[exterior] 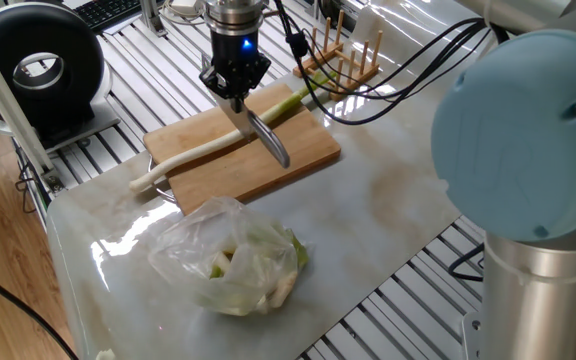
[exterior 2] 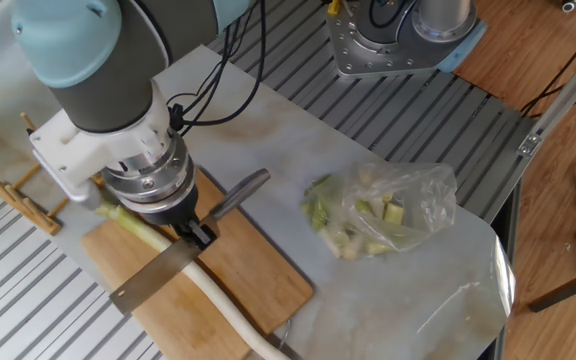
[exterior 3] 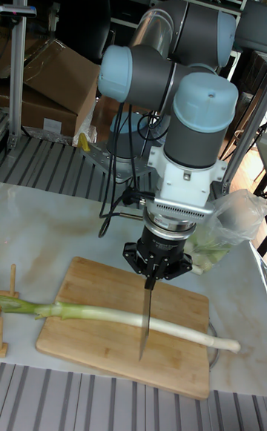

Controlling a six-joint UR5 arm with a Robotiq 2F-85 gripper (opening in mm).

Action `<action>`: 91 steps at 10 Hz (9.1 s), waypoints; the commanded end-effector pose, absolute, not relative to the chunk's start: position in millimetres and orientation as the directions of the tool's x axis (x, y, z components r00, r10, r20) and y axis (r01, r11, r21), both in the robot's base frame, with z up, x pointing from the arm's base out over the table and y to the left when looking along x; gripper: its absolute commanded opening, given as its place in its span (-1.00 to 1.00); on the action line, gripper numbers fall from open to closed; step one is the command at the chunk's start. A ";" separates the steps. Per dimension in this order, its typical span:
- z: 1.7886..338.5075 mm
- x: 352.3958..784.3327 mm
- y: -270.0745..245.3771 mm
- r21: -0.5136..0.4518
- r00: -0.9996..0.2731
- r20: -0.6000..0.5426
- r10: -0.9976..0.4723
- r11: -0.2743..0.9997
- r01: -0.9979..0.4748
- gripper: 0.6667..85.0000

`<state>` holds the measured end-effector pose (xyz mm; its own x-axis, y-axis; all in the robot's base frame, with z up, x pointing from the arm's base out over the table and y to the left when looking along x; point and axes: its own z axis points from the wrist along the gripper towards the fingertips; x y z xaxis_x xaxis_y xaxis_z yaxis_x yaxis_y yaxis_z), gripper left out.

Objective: Chop the scallions

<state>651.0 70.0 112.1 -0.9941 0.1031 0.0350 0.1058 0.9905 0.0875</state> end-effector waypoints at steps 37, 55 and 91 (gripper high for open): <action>95.3 672.5 50.6 0.038 -0.996 0.023 0.084 0.996 0.085 -0.98; 99.5 669.6 68.2 0.088 -0.997 0.002 0.076 0.993 0.076 -0.98; 273.9 618.7 44.5 0.032 -0.999 0.003 0.033 0.999 0.033 -0.98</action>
<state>619.3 38.6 264.3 -0.9999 0.0078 0.0127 0.0080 0.9998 0.0167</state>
